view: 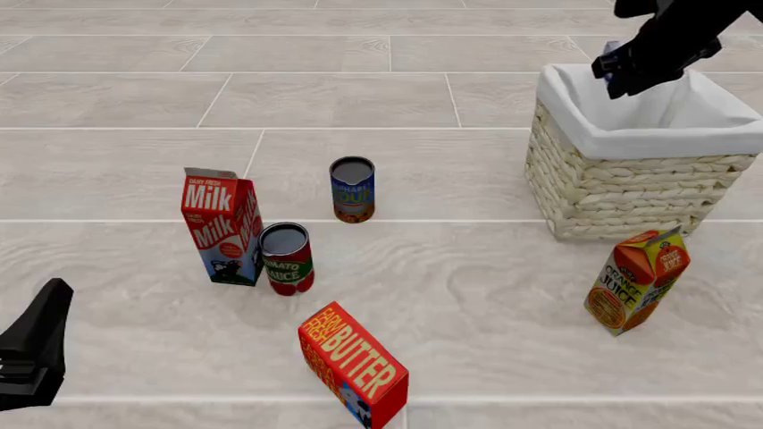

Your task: Pick the cream cheese and place it in the basket.

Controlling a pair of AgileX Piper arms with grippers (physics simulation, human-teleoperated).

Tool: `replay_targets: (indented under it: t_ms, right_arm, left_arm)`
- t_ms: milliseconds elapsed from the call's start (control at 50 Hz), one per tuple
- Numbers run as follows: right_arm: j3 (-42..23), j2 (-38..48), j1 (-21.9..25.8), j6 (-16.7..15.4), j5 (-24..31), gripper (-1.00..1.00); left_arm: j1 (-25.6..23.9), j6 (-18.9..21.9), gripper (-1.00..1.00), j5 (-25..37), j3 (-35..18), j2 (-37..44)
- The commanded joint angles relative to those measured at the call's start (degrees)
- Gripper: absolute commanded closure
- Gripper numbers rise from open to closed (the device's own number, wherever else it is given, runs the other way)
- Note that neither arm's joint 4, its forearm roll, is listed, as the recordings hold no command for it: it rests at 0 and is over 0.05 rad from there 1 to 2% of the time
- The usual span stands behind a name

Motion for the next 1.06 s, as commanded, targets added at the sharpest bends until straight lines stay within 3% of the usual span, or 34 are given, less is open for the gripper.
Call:
replay_targets:
  t_ms: [20, 280, 300, 840, 1060]
  right_arm:
    - [-2.5, 0.8, -0.3, 1.0, 0.8, 1.00]
    - [-2.9, 0.7, -0.5, 1.0, 1.1, 1.00]
    - [-3.2, 0.8, -0.5, 1.4, 1.2, -1.00]
    - [-3.9, -0.9, -1.8, 0.6, 1.8, -1.00]
    - [11.1, -12.7, 0.2, 1.4, -6.2, -1.00]
  left_arm:
    - [0.0, 0.0, -1.00, 0.0, 0.0, 0.0]
    - [0.0, 0.0, -1.00, 0.0, 0.0, 0.0]
    - [0.0, 0.0, -1.00, 0.0, 0.0, 0.0]
    - [0.0, 0.0, -1.00, 0.0, 0.0, 0.0]
    - [0.0, 0.0, -1.00, 0.0, 0.0, 0.0]
